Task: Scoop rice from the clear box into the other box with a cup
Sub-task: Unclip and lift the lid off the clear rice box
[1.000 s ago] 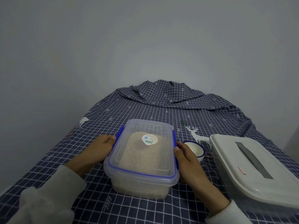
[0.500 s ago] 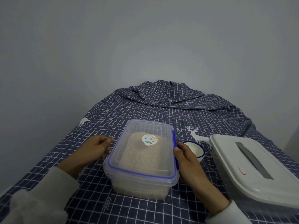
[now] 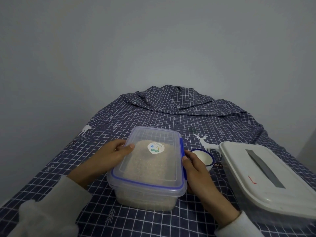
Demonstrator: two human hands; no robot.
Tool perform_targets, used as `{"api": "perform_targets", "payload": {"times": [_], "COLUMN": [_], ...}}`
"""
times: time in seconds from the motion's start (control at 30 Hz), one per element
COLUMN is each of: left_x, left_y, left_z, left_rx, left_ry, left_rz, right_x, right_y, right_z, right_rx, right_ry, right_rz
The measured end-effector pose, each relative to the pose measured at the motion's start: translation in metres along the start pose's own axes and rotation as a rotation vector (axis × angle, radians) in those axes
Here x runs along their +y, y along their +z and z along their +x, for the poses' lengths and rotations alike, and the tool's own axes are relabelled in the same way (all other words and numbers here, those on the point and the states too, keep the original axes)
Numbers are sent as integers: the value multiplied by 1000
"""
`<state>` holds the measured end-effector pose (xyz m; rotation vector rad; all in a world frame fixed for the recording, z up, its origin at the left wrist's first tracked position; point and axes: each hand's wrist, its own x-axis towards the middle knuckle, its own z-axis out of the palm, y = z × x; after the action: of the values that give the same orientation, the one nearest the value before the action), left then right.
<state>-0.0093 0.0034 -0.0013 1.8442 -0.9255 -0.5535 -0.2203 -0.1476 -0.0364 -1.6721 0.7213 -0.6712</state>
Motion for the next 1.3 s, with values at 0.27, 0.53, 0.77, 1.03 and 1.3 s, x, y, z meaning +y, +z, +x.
{"api": "perform_targets", "payload": {"times": [0.27, 0.53, 0.77, 1.03, 1.3], "left_x": [-2, -4, -7, -9, -7], "left_y": [2, 2, 1, -1, 0], "left_z": [3, 4, 6, 6, 5], "left_rx": [-18, -6, -7, -5, 3], "left_ry": [47, 31, -6, -10, 0], "left_rz": [-15, -13, -6, 8, 26], "right_x": [5, 9, 15, 7, -8], "right_y": [-6, -10, -17, -23, -14], "right_z": [-4, -2, -2, -9, -20], "right_rx": [16, 63, 68, 170, 122], "right_ry": [23, -30, -86, -298, -390], "right_rz": [37, -33, -188, -509, -646]}}
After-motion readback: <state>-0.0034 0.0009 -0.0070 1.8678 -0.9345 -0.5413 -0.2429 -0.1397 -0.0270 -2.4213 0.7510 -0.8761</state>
